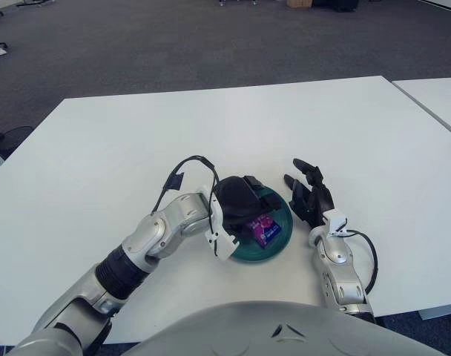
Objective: Put the gum into the plate.
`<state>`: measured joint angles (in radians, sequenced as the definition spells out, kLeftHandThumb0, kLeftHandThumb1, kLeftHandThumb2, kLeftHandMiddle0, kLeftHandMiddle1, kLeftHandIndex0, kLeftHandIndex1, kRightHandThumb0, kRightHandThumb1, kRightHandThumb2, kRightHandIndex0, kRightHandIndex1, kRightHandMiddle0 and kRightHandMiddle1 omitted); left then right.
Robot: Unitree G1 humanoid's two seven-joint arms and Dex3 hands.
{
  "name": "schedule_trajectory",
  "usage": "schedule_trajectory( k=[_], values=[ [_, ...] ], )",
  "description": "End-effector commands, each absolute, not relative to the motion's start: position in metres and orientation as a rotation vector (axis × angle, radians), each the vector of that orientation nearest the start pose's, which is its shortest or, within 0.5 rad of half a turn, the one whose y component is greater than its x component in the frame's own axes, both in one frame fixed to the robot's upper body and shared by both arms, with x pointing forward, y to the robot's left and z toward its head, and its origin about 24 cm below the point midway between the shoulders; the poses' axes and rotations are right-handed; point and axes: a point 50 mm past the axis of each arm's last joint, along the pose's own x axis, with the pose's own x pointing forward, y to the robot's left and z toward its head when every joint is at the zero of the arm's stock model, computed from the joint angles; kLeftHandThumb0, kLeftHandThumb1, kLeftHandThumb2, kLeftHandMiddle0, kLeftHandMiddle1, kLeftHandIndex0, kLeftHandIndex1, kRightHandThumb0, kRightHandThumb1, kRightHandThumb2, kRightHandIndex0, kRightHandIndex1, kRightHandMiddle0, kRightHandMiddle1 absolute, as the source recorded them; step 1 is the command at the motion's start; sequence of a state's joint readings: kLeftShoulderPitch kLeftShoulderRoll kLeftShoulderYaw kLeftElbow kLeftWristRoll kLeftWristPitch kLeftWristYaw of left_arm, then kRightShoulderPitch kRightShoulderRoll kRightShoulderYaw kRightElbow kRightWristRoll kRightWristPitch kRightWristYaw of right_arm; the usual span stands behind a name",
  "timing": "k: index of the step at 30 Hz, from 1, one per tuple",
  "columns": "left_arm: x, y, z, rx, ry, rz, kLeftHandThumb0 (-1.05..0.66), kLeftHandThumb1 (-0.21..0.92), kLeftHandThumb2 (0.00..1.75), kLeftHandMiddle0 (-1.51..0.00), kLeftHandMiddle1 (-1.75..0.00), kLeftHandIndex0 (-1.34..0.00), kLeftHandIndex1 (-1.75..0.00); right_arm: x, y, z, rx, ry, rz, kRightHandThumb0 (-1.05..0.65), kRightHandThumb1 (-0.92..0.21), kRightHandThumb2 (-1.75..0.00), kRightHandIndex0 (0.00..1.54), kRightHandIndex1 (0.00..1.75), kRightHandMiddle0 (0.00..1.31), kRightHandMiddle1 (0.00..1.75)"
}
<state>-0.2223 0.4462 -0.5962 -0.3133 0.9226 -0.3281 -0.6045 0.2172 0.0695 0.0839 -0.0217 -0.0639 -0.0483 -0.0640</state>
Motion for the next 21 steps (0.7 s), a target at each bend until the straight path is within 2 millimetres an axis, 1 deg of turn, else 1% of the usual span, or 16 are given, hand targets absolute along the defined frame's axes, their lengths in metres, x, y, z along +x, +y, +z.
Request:
schedule_trajectory(
  k=[1,6,10,12,15,18,19,20,21],
  values=[
    [0.211,0.050,0.095,1.538,-0.591,-1.166,-1.04,0.92,0.82,-0.22,0.00,0.00,-0.32,0.199,-0.131,-0.012,0.012,0.240,-0.059,-0.58,-0.92,-0.81,0.59,0.03,0.03,0.75],
    [0.214,0.053,0.095,1.543,-0.585,-1.194,-1.05,0.92,0.81,-0.11,0.00,0.00,-0.18,0.198,-0.129,-0.011,0.013,0.232,-0.056,-0.56,-0.92,-0.81,0.60,0.03,0.04,0.76],
    [0.215,0.055,0.094,1.544,-0.587,-1.197,-1.05,0.92,0.82,-0.07,0.00,0.00,-0.11,0.198,-0.128,-0.011,0.015,0.226,-0.053,-0.56,-0.92,-0.82,0.60,0.03,0.05,0.76],
    [0.218,0.060,0.094,1.531,-0.563,-1.186,-1.05,0.92,0.83,-0.03,0.00,0.00,-0.06,0.199,-0.128,-0.012,0.018,0.228,-0.054,-0.56,-0.92,-0.82,0.59,0.02,0.04,0.75],
    [0.222,0.067,0.093,1.505,-0.529,-1.174,-1.05,0.92,0.83,-0.01,0.00,0.00,-0.02,0.202,-0.129,-0.016,0.022,0.237,-0.058,-0.56,-0.92,-0.82,0.59,0.02,0.04,0.75],
    [0.233,0.085,0.088,1.399,-0.427,-1.118,-1.05,0.92,0.82,0.00,0.00,0.00,-0.01,0.204,-0.132,-0.020,0.026,0.252,-0.068,-0.56,-0.92,-0.81,0.59,0.02,0.03,0.75],
    [0.239,0.091,0.087,1.303,-0.369,-1.060,-1.05,0.92,0.81,0.00,0.00,0.00,0.00,0.204,-0.132,-0.021,0.024,0.254,-0.074,-0.55,-0.92,-0.80,0.59,0.02,0.03,0.74],
    [0.241,0.094,0.086,1.195,-0.316,-0.994,-1.05,0.92,0.81,0.00,0.00,-0.01,0.00,0.203,-0.133,-0.021,0.019,0.255,-0.078,-0.56,-0.92,-0.80,0.60,0.02,0.03,0.74],
    [0.242,0.095,0.085,1.123,-0.282,-0.953,-1.05,0.92,0.80,0.00,0.00,-0.02,-0.01,0.202,-0.133,-0.021,0.014,0.255,-0.081,-0.58,-0.92,-0.80,0.60,0.03,0.03,0.74]
  ],
)
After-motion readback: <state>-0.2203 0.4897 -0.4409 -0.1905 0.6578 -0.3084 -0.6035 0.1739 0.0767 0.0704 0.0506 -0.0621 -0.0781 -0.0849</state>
